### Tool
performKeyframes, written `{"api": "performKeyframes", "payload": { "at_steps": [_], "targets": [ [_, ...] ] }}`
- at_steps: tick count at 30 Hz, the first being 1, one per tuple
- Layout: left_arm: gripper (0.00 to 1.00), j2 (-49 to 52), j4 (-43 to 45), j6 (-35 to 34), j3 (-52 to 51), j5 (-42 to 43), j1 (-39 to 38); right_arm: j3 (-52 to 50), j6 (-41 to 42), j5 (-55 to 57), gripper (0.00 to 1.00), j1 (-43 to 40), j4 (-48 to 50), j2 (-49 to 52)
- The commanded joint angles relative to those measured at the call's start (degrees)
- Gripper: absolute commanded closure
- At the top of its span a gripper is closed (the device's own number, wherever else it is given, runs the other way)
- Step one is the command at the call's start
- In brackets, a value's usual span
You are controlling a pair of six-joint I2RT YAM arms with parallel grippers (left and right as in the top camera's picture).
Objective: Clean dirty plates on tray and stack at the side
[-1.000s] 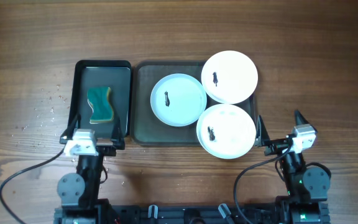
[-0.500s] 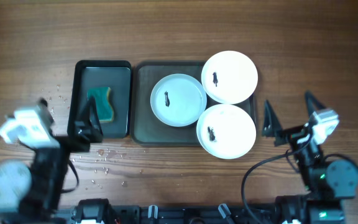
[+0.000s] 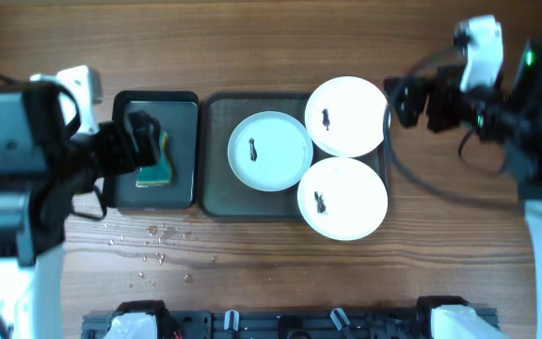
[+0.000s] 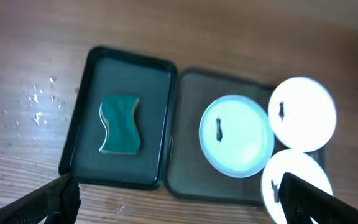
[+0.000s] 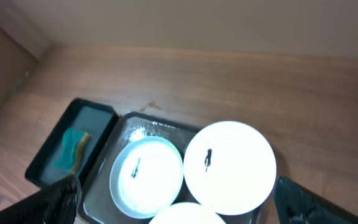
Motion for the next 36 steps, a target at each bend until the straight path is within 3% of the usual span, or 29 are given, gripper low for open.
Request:
{"api": "performKeyframes", "payload": {
  "at_steps": [1, 5, 6, 9, 13, 15, 22, 36],
  "targets": [
    [0.0, 2.93, -1.38, -0.35, 0.83, 1.11, -0.37, 4.17, 2.14, -3.02, 0.0, 0.04, -1.14, 6.34],
    [0.0, 5.29, -1.97, -0.35, 0.83, 1.11, -0.37, 4.11, 6.36, -5.64, 0.0, 0.04, -1.97, 9.92],
    [0.0, 5.64, -1.92, -0.33, 0.83, 1.09, -0.37, 4.07, 6.36, -5.75, 0.06, 0.17, -2.32, 10.43],
    [0.0, 7.1, -1.9, -0.33, 0.83, 0.87, -0.35, 3.96, 4.2, -5.77, 0.39, 2.05, -4.26, 11.93],
    [0.03, 8.96, -1.46, -0.35, 0.81, 0.87, -0.37, 3.56, 3.58, 0.09, 0.56, 6.64, -6.05, 13.03],
    [0.17, 9.88, -1.25, -0.63, 0.81, 0.85, -0.35, 3.52, 4.9, 4.0, 0.58, 9.09, -6.78, 13.84],
    [0.05, 13.07, -1.25, -9.62, 0.79, -5.64, -0.37, 3.45, 8.46, 15.45, 0.52, 18.29, -8.83, 19.56],
    [0.03, 14.05, -0.87, -9.57, 0.79, -7.1, -0.35, 3.45, 12.57, 13.97, 0.55, 20.44, -9.05, 34.88]
  ]
}}
